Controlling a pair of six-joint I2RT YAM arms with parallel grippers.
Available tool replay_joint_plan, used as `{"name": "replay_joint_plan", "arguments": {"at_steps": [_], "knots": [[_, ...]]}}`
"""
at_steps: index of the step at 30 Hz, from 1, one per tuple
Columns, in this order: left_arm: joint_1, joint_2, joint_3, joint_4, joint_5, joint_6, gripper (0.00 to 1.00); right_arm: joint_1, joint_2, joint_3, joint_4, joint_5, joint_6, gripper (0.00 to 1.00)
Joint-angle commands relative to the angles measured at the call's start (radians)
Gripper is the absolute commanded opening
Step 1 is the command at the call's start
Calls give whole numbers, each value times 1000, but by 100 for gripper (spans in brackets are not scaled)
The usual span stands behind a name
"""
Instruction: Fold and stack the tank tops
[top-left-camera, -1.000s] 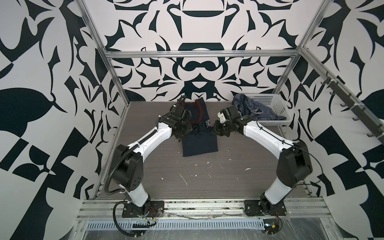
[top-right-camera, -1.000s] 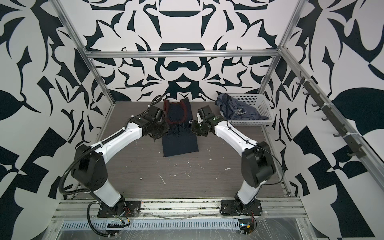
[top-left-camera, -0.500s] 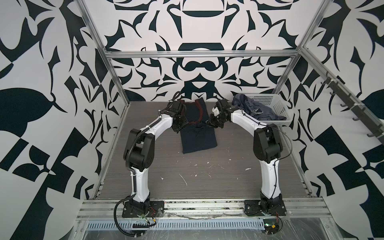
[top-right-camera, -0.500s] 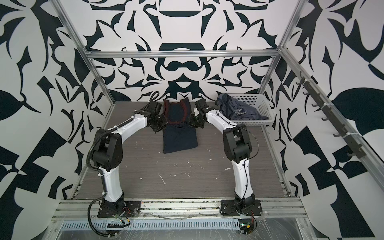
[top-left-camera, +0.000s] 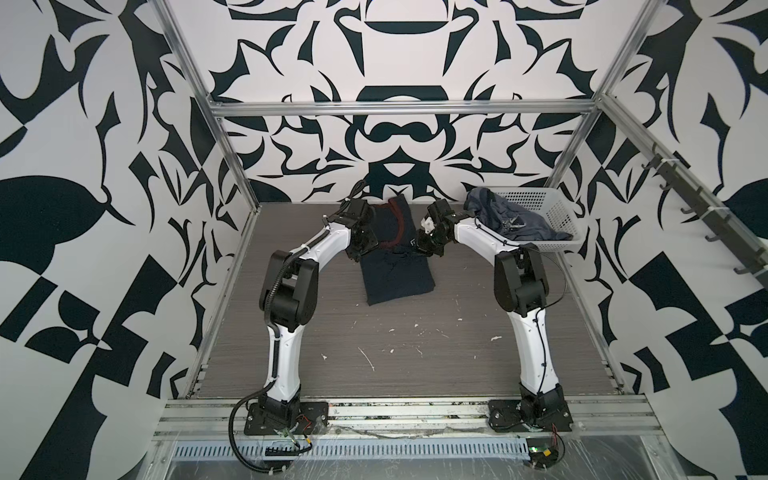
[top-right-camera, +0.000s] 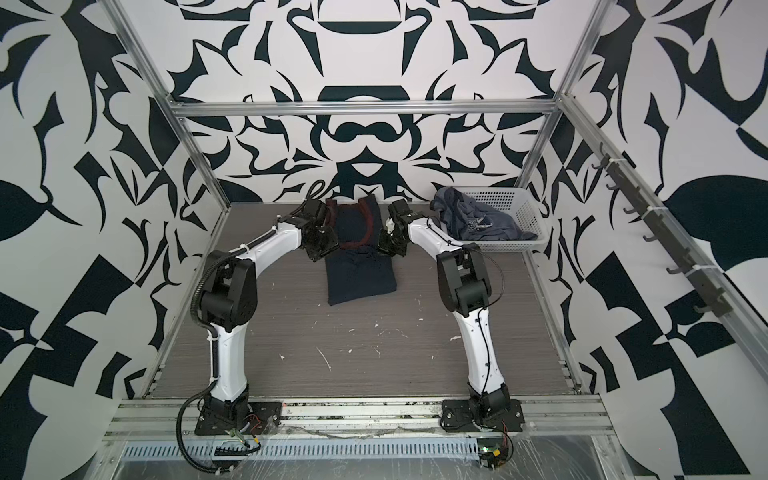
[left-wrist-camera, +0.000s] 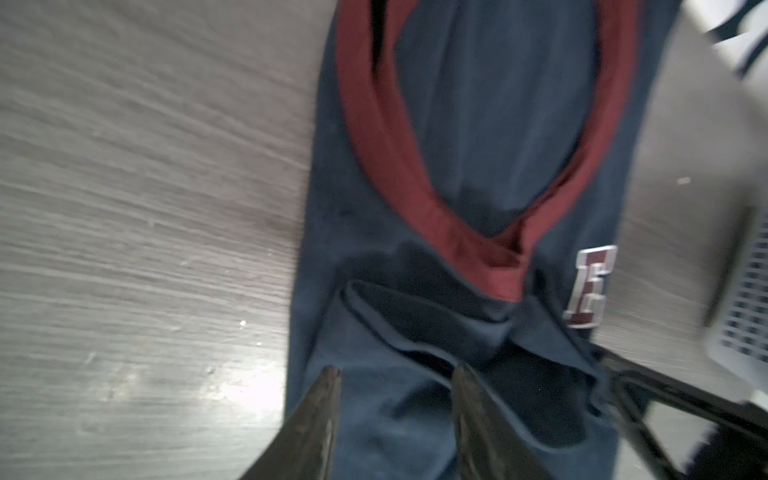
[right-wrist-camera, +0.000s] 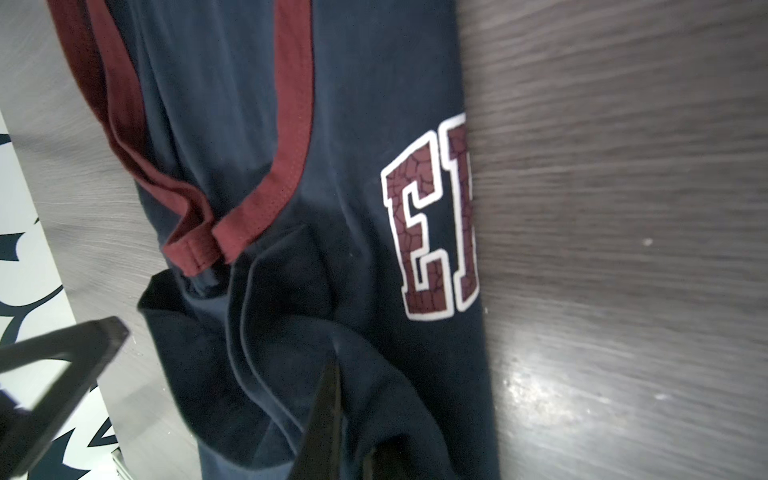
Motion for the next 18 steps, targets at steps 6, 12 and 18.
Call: {"name": "replay_joint_plan", "arguments": {"at_steps": [6, 12, 18], "knots": [[3, 106, 105, -89, -32, 28, 49, -4, -12, 52, -5, 18, -26, 0], [3, 111, 114, -90, -37, 25, 27, -4, 1, 76, -16, 15, -26, 0], [2, 39, 86, -73, -86, 21, 3, -4, -9, 100, -25, 15, -27, 0]]}}
